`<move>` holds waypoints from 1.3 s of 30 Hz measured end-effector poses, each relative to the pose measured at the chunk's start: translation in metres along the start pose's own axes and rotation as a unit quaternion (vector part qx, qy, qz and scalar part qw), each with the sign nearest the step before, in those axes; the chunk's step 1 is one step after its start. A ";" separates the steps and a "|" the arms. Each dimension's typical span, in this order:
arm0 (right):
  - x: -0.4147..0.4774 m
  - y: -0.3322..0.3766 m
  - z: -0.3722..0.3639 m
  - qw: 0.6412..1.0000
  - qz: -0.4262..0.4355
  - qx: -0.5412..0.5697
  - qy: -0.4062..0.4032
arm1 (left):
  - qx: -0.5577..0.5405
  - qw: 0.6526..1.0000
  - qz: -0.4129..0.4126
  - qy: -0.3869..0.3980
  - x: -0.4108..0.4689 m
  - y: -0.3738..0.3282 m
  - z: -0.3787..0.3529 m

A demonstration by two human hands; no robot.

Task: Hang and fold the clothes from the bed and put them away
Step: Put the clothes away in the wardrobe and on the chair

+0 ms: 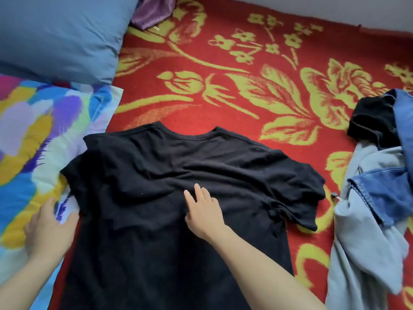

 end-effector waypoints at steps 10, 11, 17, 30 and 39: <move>0.015 0.025 -0.031 0.989 -0.006 -0.017 0.144 | -0.075 0.994 0.062 0.044 0.008 -0.016 -0.001; 0.017 0.026 -0.030 0.988 -0.007 -0.013 0.156 | -0.115 0.988 0.088 0.054 0.012 -0.017 -0.004; 0.022 0.025 -0.023 0.977 -0.022 0.032 0.210 | -0.373 0.880 0.269 0.115 0.034 -0.029 -0.026; 0.020 0.022 -0.030 0.977 -0.032 0.033 0.209 | -0.192 0.973 0.074 -0.106 0.081 -0.068 0.021; 0.019 0.022 -0.032 0.977 -0.039 0.021 0.208 | -0.147 0.963 0.149 -0.169 0.073 0.032 0.053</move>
Point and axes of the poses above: each hand's wrist, its own x-axis towards the middle knuckle, its own z-axis out of the back of the hand, y = z × x, the point moved 6 cm from there along x, towards the middle knuckle, and after that the axes turned 6 degrees about -y, right-handed, at the moved point
